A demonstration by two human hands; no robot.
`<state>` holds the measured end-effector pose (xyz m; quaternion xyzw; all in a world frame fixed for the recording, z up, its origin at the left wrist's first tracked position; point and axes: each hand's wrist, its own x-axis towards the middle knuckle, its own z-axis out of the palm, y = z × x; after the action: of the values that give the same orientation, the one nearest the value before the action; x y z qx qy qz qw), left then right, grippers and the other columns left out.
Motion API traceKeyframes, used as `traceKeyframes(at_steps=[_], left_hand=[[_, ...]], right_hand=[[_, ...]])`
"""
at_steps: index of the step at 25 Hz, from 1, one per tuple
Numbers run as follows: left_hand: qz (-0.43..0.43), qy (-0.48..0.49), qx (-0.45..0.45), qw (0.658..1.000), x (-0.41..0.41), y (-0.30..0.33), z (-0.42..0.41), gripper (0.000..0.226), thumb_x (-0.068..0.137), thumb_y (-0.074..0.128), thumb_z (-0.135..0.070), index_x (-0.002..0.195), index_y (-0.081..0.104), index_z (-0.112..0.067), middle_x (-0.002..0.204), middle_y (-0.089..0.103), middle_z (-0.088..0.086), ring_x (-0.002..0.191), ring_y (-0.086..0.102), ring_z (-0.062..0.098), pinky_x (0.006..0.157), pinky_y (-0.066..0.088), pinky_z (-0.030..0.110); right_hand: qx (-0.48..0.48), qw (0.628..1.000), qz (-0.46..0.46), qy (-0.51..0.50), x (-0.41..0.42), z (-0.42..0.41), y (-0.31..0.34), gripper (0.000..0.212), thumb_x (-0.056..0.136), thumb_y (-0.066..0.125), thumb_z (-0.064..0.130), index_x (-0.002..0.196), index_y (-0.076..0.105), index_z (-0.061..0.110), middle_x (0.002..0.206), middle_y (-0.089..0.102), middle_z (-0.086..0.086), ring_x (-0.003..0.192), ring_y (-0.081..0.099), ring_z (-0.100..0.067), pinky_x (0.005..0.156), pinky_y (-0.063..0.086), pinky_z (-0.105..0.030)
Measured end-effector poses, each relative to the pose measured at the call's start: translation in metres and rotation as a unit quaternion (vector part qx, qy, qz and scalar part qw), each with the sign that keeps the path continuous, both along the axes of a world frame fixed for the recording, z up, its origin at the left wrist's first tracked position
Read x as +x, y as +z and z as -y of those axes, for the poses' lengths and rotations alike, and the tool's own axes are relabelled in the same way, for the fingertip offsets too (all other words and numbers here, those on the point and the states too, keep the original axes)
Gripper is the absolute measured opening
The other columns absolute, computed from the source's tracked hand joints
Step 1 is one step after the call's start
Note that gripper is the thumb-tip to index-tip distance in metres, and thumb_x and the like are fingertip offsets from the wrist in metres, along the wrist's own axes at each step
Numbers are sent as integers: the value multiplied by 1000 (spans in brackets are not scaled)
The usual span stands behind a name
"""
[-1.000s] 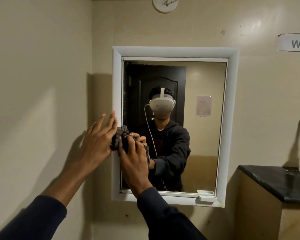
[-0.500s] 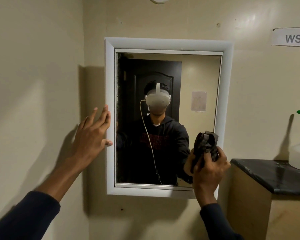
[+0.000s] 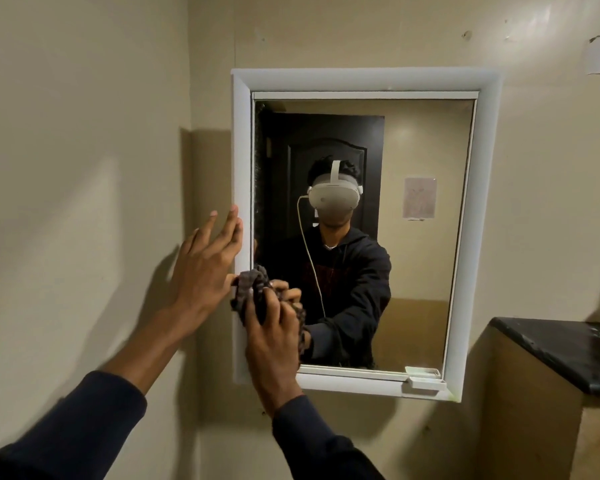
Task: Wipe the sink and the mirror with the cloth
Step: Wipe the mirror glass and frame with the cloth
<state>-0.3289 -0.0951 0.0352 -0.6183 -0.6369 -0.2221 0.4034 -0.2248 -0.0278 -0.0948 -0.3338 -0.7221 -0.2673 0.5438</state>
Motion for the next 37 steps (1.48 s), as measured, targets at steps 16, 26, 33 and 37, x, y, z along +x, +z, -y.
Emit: traceKeyframes(at_steps=[16,26,33,37], left_hand=[[8,-4,6,1000,-2,-2,-7,101,60,86,-32,144,35,-8,161,15,1,144,24,36,104,36,53],[12,13,-15,1000,1,0,-4,102,67,80,-38,149,25,-12,162,5,-1,147,16,34,111,31,49],[9,21,-4,1000,3,-2,-4,100,69,79,-38,149,23,-12,163,3,0,147,16,34,112,32,50],[19,16,4,1000,4,-3,-6,102,63,84,-32,146,30,-10,162,12,1,144,22,37,105,36,53]], right_hand=[[-99,956,-246,-122,217,-18,-16,28,91,59,15,119,62,12,131,46,-19,108,46,-37,71,55,-47],[-34,998,40,44,35,6,-58,45,89,52,1,133,58,7,130,42,-23,108,49,-37,86,51,-45],[9,977,206,53,52,2,-63,37,94,49,13,129,60,12,128,54,-13,100,56,-29,75,51,-38],[11,983,183,5,128,-7,-76,39,92,49,11,128,62,14,129,58,-10,109,56,-31,85,50,-41]])
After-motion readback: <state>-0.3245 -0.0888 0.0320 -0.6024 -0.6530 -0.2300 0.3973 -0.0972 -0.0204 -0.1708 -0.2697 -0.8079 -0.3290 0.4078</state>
